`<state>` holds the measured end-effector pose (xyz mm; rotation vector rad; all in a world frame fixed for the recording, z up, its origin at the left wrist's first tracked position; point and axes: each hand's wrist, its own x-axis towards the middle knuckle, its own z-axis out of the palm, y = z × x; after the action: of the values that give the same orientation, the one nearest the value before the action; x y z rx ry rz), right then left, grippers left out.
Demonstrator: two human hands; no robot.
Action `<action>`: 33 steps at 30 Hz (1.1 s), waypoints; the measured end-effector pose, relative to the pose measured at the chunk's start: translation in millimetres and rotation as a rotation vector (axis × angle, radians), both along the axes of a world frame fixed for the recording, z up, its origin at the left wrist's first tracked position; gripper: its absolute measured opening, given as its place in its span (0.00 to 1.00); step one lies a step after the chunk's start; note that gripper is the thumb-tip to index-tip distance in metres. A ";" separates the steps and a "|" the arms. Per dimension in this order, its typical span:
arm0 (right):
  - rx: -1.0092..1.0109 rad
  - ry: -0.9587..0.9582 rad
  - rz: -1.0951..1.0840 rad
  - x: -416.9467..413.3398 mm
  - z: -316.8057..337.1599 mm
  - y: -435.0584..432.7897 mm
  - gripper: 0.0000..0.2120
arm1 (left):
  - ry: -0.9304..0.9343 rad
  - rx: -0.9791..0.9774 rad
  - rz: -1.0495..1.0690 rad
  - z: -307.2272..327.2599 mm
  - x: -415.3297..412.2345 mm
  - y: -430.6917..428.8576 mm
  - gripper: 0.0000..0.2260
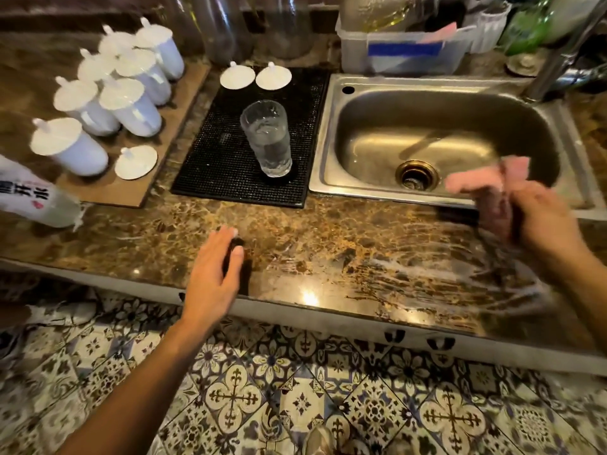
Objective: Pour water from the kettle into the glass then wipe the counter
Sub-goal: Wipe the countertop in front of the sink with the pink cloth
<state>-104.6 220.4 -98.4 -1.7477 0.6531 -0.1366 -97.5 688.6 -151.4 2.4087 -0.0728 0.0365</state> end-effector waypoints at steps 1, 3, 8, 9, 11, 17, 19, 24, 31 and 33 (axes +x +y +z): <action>-0.037 -0.027 0.047 12.4 3.8 26.2 0.13 | 0.005 0.024 0.006 -0.8 2.6 13.1 0.23; -0.050 -0.094 0.158 42.8 10.0 86.4 0.13 | 0.011 0.083 0.000 -1.7 6.8 36.8 0.24; -0.041 -0.143 0.300 100.7 7.3 227.8 0.16 | 0.080 0.313 -0.067 -10.3 5.1 68.4 0.29; -0.066 -0.150 0.325 107.9 3.5 252.7 0.17 | 0.082 0.308 -0.073 -12.2 2.9 72.1 0.30; -0.089 -0.127 0.410 118.5 -3.9 296.2 0.18 | 0.091 0.260 -0.061 -14.2 -1.8 80.7 0.30; -0.233 -0.187 0.662 143.6 -3.3 381.0 0.22 | 0.095 0.092 0.024 -7.6 -9.7 108.0 0.30; -0.465 -0.186 0.871 151.6 -10.8 396.8 0.18 | 0.087 0.041 0.058 -5.2 -12.4 115.9 0.29; -0.625 -0.136 1.325 150.9 -35.3 412.4 0.17 | 0.075 -0.003 0.082 -4.9 -16.7 133.7 0.25; -0.624 -0.177 1.413 122.7 -46.1 367.0 0.23 | 0.083 0.015 0.108 -9.6 -13.9 123.6 0.29; -0.610 -0.153 1.421 108.6 -43.1 345.6 0.24 | 0.090 0.048 0.072 -9.0 -11.4 115.3 0.30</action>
<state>4.0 566.0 -141.5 -2.3556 -0.9115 0.5631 -108.9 803.9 -160.3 2.4564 0.0552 -0.0415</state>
